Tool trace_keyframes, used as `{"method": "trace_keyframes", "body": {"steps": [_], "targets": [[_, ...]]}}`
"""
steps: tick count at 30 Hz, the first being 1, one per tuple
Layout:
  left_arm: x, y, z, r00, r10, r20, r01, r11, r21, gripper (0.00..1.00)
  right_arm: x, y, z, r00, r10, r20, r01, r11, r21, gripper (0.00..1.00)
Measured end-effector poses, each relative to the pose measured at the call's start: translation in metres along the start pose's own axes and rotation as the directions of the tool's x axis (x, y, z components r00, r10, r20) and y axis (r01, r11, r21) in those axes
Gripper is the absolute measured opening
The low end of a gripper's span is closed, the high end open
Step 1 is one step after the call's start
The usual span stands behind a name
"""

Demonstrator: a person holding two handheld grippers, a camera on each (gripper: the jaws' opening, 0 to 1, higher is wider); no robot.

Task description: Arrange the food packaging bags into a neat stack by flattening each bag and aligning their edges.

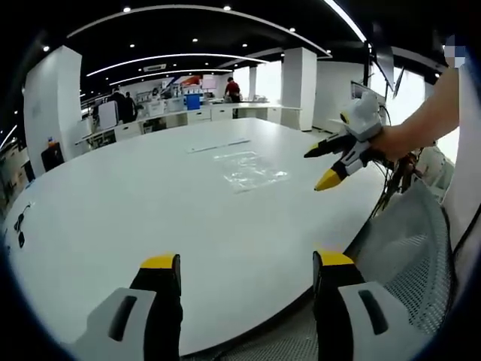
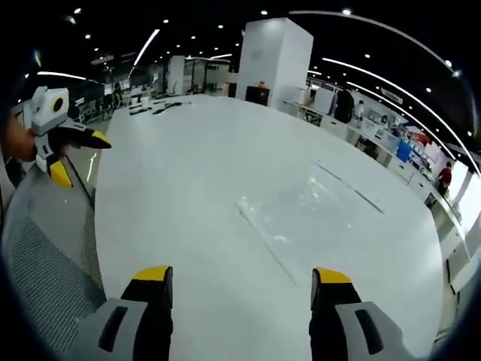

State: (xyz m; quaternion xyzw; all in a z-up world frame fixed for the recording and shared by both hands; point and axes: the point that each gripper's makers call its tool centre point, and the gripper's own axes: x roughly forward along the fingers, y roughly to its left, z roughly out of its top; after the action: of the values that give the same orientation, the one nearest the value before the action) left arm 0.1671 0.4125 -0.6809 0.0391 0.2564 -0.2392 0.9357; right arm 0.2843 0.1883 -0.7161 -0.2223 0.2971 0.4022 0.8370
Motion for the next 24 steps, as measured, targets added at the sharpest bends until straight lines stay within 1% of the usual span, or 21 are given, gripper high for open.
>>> {"method": "trace_keyframes", "body": {"steps": [3,10,18,20,24], "targets": [[0.000,0.001,-0.001,1.000,0.001,-0.001,-0.001,1.000,0.000,0.70,0.003,-0.005,0.000,1.000,-0.003,-0.005,0.003,1.000,-0.013,0.73],[-0.001,-0.004,0.003,1.000,0.000,-0.006,0.000,1.000,0.004,0.70,0.009,-0.015,0.000,1.000,-0.013,-0.023,0.012,0.999,-0.048,0.72],[-0.001,-0.006,0.004,1.000,-0.003,-0.009,0.003,1.000,0.005,0.70,0.015,-0.022,-0.002,0.998,-0.023,-0.055,0.016,0.993,-0.118,0.69],[-0.002,-0.006,0.007,1.000,-0.008,0.010,0.008,1.000,-0.001,0.69,0.016,-0.023,-0.002,0.998,-0.025,-0.058,0.017,0.992,-0.126,0.69],[-0.002,-0.006,0.007,1.000,-0.015,0.010,0.015,1.000,-0.009,0.70,0.019,-0.027,-0.003,0.997,-0.027,-0.070,0.017,0.990,-0.139,0.69]]}}
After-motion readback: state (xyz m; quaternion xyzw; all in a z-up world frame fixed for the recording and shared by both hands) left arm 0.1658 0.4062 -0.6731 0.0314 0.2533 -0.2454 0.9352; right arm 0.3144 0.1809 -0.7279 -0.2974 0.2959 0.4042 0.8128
